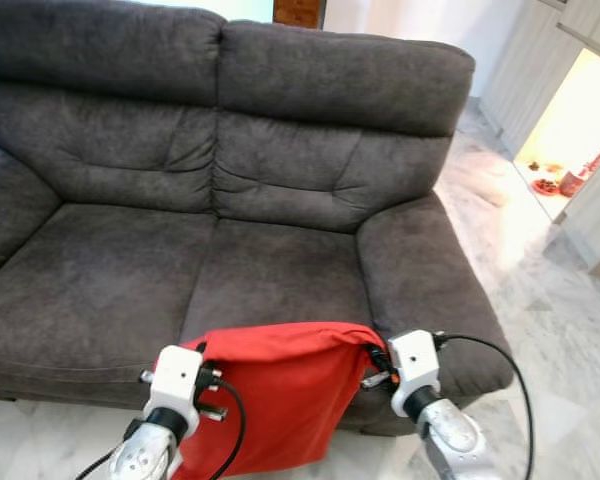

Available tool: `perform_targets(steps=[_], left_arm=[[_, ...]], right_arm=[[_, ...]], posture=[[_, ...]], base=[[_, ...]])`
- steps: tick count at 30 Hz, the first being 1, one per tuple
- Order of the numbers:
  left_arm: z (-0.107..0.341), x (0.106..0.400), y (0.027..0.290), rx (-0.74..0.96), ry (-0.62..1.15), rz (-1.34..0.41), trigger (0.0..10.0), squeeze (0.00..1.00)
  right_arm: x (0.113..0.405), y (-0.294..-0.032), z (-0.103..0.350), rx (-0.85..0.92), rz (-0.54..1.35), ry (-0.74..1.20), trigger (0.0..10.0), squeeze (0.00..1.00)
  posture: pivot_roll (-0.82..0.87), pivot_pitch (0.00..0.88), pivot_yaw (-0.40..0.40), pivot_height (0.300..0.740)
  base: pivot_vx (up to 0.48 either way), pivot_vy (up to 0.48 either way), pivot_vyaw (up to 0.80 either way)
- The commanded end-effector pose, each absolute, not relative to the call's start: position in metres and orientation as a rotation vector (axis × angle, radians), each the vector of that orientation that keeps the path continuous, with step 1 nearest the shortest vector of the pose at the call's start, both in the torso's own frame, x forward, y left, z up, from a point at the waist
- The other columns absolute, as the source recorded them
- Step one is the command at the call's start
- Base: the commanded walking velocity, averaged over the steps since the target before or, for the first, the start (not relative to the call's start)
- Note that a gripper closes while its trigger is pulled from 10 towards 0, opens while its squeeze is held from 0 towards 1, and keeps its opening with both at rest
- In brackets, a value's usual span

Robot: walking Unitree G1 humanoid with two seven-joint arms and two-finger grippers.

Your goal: Move the pillow to the sofa from floor

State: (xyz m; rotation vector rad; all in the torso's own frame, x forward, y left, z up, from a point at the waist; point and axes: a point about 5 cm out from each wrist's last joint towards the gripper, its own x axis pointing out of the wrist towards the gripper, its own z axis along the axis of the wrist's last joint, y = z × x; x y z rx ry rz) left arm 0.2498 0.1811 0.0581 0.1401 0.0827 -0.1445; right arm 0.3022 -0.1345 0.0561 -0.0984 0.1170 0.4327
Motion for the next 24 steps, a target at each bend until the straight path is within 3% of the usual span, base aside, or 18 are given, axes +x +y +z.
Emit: perform_targets(steps=[1, 15, 24], left_arm=[[0.0734, 0.2572, 0.1773, 0.116, 0.001, -0.141, 10.0, 0.0], [0.0719, 0.2569, 0.1811, 0.046, 0.021, -0.125, 10.0, 0.0], [0.0719, 0.2578, 0.1829, 0.072, 0.028, -0.124, 10.0, 0.0]], right_arm=[[0.3062, -0.1461, 0.0657, -0.105, 0.386, 0.067, 10.0, 0.0], [0.3062, -0.1462, 0.0633, -0.078, 0.36, 0.078, 10.0, 0.0], [0.3072, -0.1481, 0.0621, -0.062, 0.328, 0.089, 10.0, 0.0]], posture=[[0.14, 0.077, -0.043, 0.74], [0.14, 0.065, -0.042, 0.74], [0.15, 0.074, -0.044, 0.74]], base=[[0.0, -0.398, 0.0], [0.0, -0.046, 0.0], [0.0, 0.477, 0.0]])
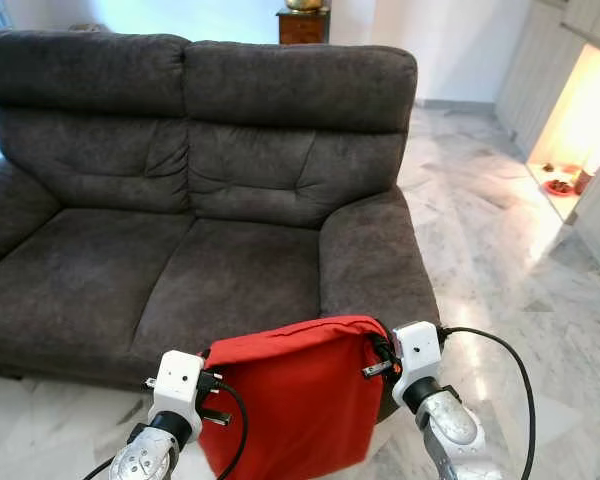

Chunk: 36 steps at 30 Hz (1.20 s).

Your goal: Move the pillow to the sofa from floor

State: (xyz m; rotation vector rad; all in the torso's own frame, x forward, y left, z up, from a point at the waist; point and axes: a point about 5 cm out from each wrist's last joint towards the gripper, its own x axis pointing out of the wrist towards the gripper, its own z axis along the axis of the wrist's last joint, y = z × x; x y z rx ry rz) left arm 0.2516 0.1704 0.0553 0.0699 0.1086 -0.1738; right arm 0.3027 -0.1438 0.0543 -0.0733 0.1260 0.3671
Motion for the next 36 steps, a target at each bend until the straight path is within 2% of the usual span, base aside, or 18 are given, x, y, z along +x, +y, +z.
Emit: perform_targets(steps=[1, 4, 12, 19, 36], left_arm=[[0.072, 0.2576, 0.1836, 0.073, 0.028, -0.122, 10.0, 0.0], [0.0732, 0.2568, 0.1852, 0.078, 0.021, -0.118, 10.0, 0.0], [0.073, 0.2563, 0.1843, 0.057, 0.029, -0.118, 10.0, 0.0], [0.0732, 0.2564, 0.1854, 0.066, 0.031, -0.114, 10.0, 0.0], [0.0761, 0.2569, 0.1867, 0.063, 0.016, -0.11, 10.0, 0.0]], right_arm=[[0.3073, -0.1486, 0.0618, -0.06, 0.324, 0.092, 10.0, 0.0], [0.3074, -0.1497, 0.0612, -0.053, 0.315, 0.096, 10.0, 0.0], [0.3082, -0.1504, 0.0608, -0.052, 0.302, 0.104, 10.0, 0.0], [0.3079, -0.1487, 0.0607, -0.052, 0.304, 0.1, 10.0, 0.0], [0.3077, -0.1464, 0.0602, -0.05, 0.314, 0.096, 10.0, 0.0]], posture=[[0.15, 0.075, -0.044, 0.74], [0.15, 0.077, -0.045, 0.74], [0.15, 0.085, -0.044, 0.74], [0.15, 0.088, -0.041, 0.74], [0.16, 0.089, -0.038, 0.74]], base=[[0.0, 0.48, 0.0], [0.0, 0.104, 0.0], [0.0, 0.0, -0.73], [0.0, 0.448, 0.0], [0.0, 0.0, 0.0]])
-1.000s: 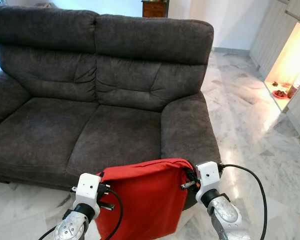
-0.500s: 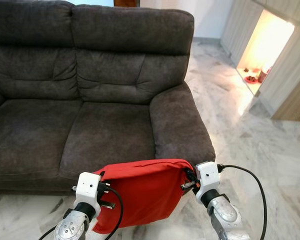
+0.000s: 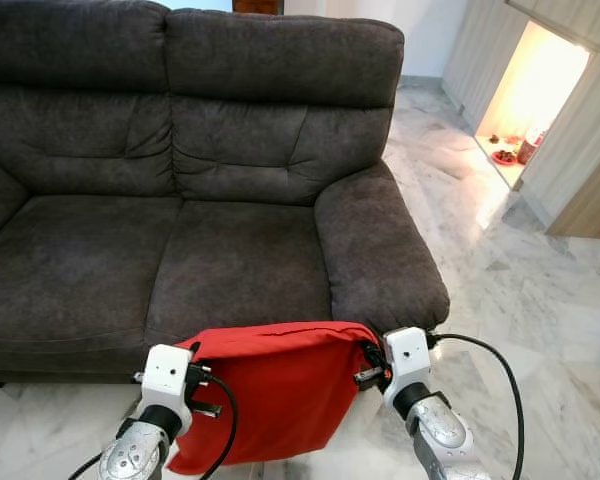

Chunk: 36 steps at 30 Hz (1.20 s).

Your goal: Move the pillow to the sofa from floor

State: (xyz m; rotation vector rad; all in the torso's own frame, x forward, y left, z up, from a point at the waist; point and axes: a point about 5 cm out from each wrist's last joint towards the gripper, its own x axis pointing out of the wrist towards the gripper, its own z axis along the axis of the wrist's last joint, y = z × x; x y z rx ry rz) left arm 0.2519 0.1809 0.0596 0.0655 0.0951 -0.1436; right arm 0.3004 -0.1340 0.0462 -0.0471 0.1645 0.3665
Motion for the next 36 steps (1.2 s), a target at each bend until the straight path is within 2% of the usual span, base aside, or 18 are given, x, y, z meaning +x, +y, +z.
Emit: perform_targets(steps=[1, 21, 24, 26, 29, 33, 36], left_arm=[[0.076, 0.257, 0.187, 0.065, 0.016, -0.109, 10.0, 0.0], [0.078, 0.256, 0.184, 0.153, 0.011, -0.093, 10.0, 0.0], [0.083, 0.256, 0.192, 0.166, -0.014, -0.07, 10.0, 0.0], [0.094, 0.26, 0.206, 0.115, -0.053, -0.025, 10.0, 0.0], [0.103, 0.264, 0.213, 0.144, -0.086, -0.034, 10.0, 0.0], [0.101, 0.265, 0.211, 0.16, -0.08, -0.044, 10.0, 0.0], [0.099, 0.266, 0.201, 0.142, -0.079, -0.075, 10.0, 0.0]], right_arm=[[0.308, -0.146, 0.06, -0.052, 0.314, 0.097, 10.0, 0.0], [0.305, -0.142, 0.06, -0.062, 0.337, 0.085, 10.0, 0.0], [0.305, -0.144, 0.061, -0.064, 0.327, 0.078, 10.0, 0.0], [0.306, -0.156, 0.065, -0.024, 0.27, 0.057, 10.0, 0.0], [0.308, -0.175, 0.066, 0.021, 0.16, 0.059, 10.0, 0.0], [0.308, -0.182, 0.065, 0.051, 0.109, 0.063, 10.0, 0.0], [0.305, -0.172, 0.063, 0.069, 0.179, 0.075, 10.0, 0.0]], posture=[[0.16, 0.089, -0.038, 0.74], [0.16, 0.089, -0.034, 0.74], [0.16, 0.087, -0.035, 0.74], [0.16, 0.086, -0.035, 0.74], [0.15, 0.073, -0.03, 0.74], [0.15, 0.067, -0.028, 0.74], [0.14, 0.061, -0.025, 0.74]], base=[[0.0, 0.0, 0.0], [0.0, 0.0, 0.0], [0.0, 0.0, 0.0], [0.0, 0.0, 0.0], [0.0, 0.0, 0.0], [0.0, 0.0, 0.0], [0.0, 0.0, 0.0]])
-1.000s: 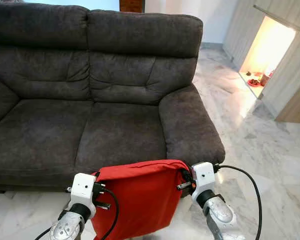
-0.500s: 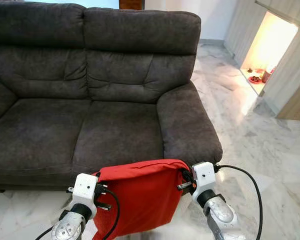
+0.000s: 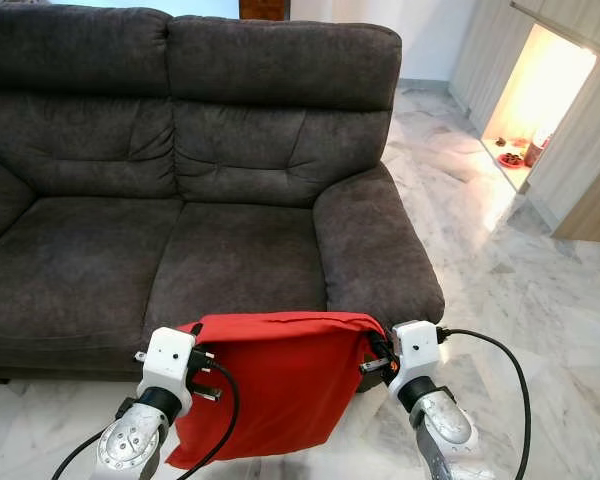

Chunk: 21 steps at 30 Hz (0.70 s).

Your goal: Move the pillow to the sofa from floor

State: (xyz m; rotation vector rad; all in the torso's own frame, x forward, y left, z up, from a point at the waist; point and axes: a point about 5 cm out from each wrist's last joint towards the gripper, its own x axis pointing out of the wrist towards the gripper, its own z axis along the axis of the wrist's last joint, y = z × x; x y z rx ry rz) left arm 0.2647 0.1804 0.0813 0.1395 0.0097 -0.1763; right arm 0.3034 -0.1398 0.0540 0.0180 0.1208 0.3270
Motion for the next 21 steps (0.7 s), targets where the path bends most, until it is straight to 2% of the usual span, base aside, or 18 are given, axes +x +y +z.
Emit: perform_targets(steps=[1, 4, 13, 20, 21], left_arm=[[0.099, 0.266, 0.198, 0.137, -0.082, -0.081, 10.0, 0.0], [0.099, 0.266, 0.188, 0.121, -0.089, -0.109, 10.0, 0.0], [0.099, 0.264, 0.176, 0.07, -0.098, -0.117, 10.0, 0.0], [0.101, 0.265, 0.178, 0.079, -0.102, -0.114, 10.0, 0.0], [0.101, 0.265, 0.179, 0.078, -0.102, -0.112, 10.0, 0.0]], right_arm=[[0.303, -0.166, 0.061, 0.072, 0.227, 0.087, 10.0, 0.0], [0.296, -0.153, 0.058, 0.061, 0.34, 0.097, 10.0, 0.0], [0.295, -0.152, 0.06, 0.068, 0.35, 0.083, 10.0, 0.0], [0.293, -0.148, 0.062, 0.088, 0.378, 0.069, 10.0, 0.0], [0.293, -0.147, 0.061, 0.093, 0.372, 0.073, 10.0, 0.0]], posture=[[0.14, 0.058, -0.025, 0.74], [0.15, 0.054, -0.028, 0.74], [0.14, 0.043, -0.022, 0.74], [0.14, 0.041, -0.02, 0.74], [0.15, 0.046, -0.018, 0.74]], base=[[0.0, 0.0, 0.0], [0.0, 0.0, 0.0], [0.0, 0.0, 0.0], [0.0, 0.0, 0.79], [0.0, 0.0, 0.0]])
